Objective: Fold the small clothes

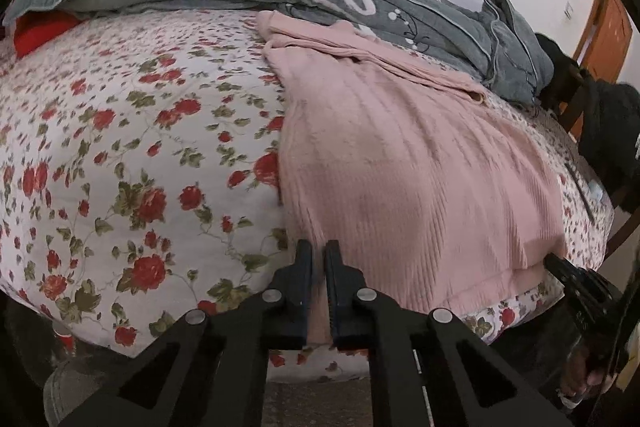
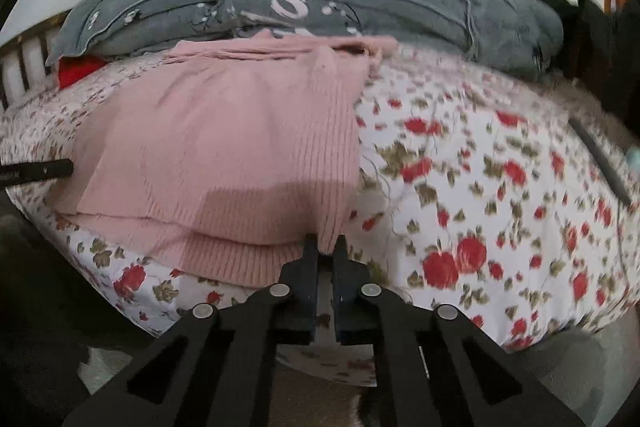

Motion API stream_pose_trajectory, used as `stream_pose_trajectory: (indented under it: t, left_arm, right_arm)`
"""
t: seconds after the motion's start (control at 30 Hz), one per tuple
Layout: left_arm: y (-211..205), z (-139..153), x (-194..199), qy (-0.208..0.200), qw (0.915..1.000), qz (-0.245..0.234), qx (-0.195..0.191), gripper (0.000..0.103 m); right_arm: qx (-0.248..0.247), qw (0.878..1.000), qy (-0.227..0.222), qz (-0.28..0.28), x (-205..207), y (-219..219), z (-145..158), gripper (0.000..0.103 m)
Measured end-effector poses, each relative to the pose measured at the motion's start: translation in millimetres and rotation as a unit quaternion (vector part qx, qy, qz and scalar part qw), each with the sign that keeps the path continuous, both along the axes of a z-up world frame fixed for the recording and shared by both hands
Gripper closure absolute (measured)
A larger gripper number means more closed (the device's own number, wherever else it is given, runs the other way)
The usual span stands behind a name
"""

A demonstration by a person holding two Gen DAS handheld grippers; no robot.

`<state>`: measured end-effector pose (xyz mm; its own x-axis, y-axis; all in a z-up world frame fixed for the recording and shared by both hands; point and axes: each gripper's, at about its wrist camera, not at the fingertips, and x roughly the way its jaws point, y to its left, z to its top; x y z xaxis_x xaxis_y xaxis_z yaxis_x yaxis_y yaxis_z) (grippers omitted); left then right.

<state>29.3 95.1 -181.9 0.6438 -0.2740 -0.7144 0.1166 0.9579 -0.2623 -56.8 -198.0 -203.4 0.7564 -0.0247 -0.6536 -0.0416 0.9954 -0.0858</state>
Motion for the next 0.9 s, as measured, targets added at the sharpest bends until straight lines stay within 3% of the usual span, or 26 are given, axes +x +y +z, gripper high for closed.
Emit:
stream_pose_trajectory:
  t: [0.07,0.2,0.3,0.43,0.53,0.63,0.7,0.77,0.9]
  left_arm:
    - [5.1,1.1,-1.3,-0.001,0.9999,-0.001,-0.012,0.095]
    - [8.3,4.2,-4.6,-0.012,0.9998,-0.001,-0.015,0.095]
    - [10.5,5.0,-4.2,-0.010,0.9996,0.001,-0.025,0.095]
    - [12.0,8.0,-5.4,-0.012,0.9996,-0.002,-0.024,0.095]
    - [11.9,9.2,-3.9,-0.007,0.9996,-0.010,-0.027,0.094]
    - [9.1,7.7,-0.7,-0.006,0.9994,-0.015,-0.030,0.087]
    - [5.9,5.4,2.9,-0.003,0.9995,-0.016,-0.026,0.076]
    - [-0.3,1.7,8.1,0.004,0.9997,-0.016,-0.016,0.070]
    - [-10.6,-4.8,12.6,0.011,0.9998,-0.016,0.007,0.069]
  right_arm:
    - [-0.029,0.999,-0.031,0.001,-16.4,4.8,12.1,0.099]
    - [-0.019,0.998,-0.063,0.002,-49.5,2.8,32.1,0.101]
    - [0.003,0.999,-0.046,0.005,-56.4,5.7,29.2,0.103]
    - [-0.004,1.000,-0.006,-0.005,-52.9,10.0,7.4,0.103]
    - [0.037,0.999,0.008,0.001,-56.3,-1.7,7.5,0.103]
    - [0.061,0.998,-0.020,0.011,-55.2,-11.5,28.0,0.089]
    - [0.062,0.997,-0.035,0.010,-47.2,-15.2,38.8,0.066]
    - [0.066,0.997,-0.043,0.009,-33.6,-20.1,45.0,0.065]
    - [0.079,0.997,-0.019,-0.005,-2.1,-28.3,37.8,0.064]
